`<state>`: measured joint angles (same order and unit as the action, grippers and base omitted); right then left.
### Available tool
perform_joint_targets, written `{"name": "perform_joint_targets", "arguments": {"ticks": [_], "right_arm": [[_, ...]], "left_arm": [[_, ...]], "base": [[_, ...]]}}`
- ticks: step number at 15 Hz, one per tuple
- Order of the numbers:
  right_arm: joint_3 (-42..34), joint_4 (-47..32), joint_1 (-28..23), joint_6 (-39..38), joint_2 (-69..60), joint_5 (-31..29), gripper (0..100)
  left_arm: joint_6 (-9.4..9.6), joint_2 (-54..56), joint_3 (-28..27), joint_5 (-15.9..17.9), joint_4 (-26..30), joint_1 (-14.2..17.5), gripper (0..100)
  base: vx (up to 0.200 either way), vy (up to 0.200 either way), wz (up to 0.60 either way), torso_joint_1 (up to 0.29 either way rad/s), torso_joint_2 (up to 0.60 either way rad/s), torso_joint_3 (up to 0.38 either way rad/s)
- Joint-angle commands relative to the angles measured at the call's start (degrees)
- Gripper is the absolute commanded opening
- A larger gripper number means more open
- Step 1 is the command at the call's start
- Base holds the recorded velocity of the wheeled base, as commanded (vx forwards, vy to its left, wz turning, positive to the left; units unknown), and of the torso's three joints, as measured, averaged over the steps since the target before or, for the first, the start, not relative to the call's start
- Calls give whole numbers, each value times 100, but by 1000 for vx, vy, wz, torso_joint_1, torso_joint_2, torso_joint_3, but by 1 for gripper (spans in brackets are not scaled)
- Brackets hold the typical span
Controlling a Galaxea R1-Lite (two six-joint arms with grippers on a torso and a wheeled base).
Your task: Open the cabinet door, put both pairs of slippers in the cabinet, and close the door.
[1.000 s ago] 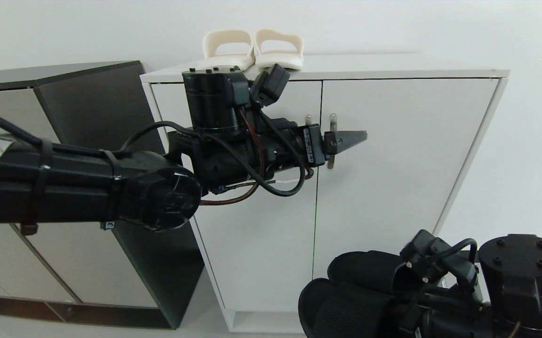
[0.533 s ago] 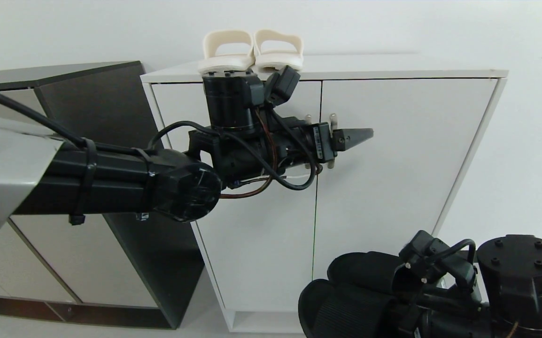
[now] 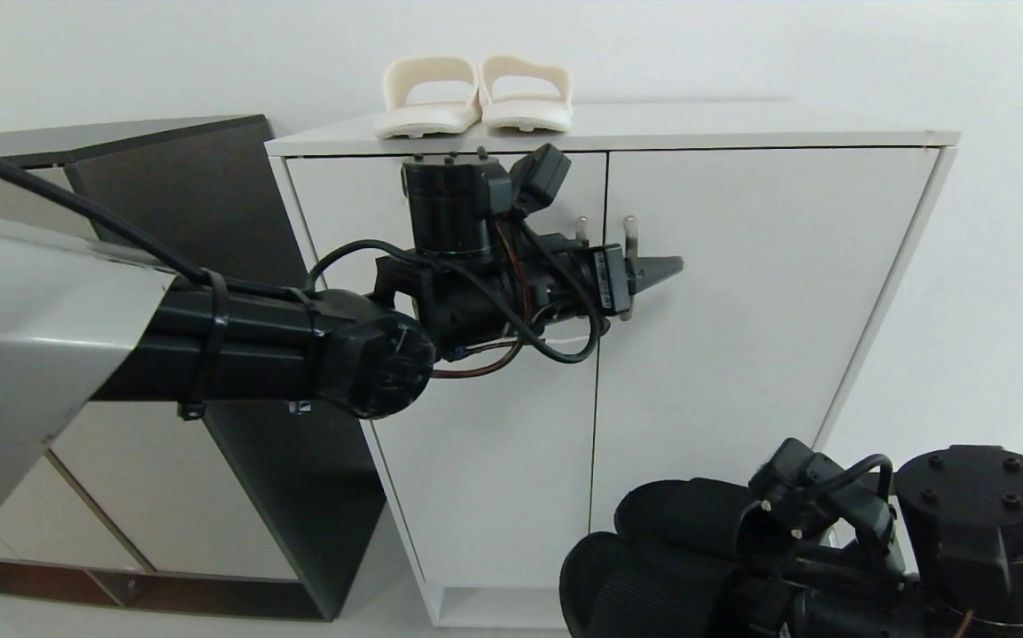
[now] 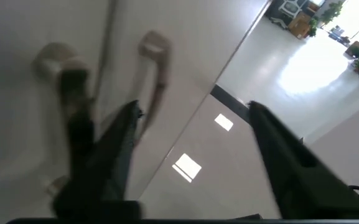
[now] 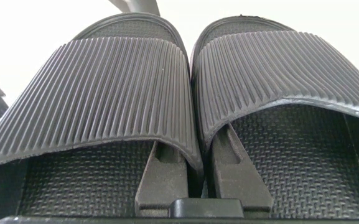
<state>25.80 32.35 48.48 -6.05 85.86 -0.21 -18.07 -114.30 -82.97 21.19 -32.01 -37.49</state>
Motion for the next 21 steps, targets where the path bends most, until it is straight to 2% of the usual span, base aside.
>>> {"name": "perform_joint_targets", "arguments": {"ticks": [1,5,7,11,13,14,16,18,21], "right_arm": [[-101,-1,21,7,-52,205,0],[-567,-10,109,455,-553,1075,0],[-760,-27,135,701,-623,1383,0],[-804,-27,197,754,-623,1392,0],[-804,-27,206,754,-614,1392,0],[-804,-19,206,754,-605,1392,0],[-822,-27,258,798,-588,1365,0],[-831,-27,258,798,-588,1365,0],[-822,-19,258,798,-588,1357,0]], "left_arm": [[-4,101,97,17,-24,-22,0],[14,628,773,17,-86,-277,0],[40,918,1231,17,-297,-435,0],[49,1402,1819,8,-437,-540,0],[216,1718,2180,8,-437,-576,0],[233,1736,2206,-1,-429,-576,0],[269,1832,2338,-229,-490,-453,0],[225,1560,2065,-211,-815,-206,0],[-92,1120,1521,-229,-965,92,0]], "base": [[0,0,0,0,0,0],[0,0,0,0,0,0],[0,0,0,0,0,0],[0,0,0,0,0,0],[0,0,0,0,0,0],[0,0,0,0,0,0],[0,0,0,0,0,0],[0,0,0,0,0,0],[0,0,0,0,0,0]]}}
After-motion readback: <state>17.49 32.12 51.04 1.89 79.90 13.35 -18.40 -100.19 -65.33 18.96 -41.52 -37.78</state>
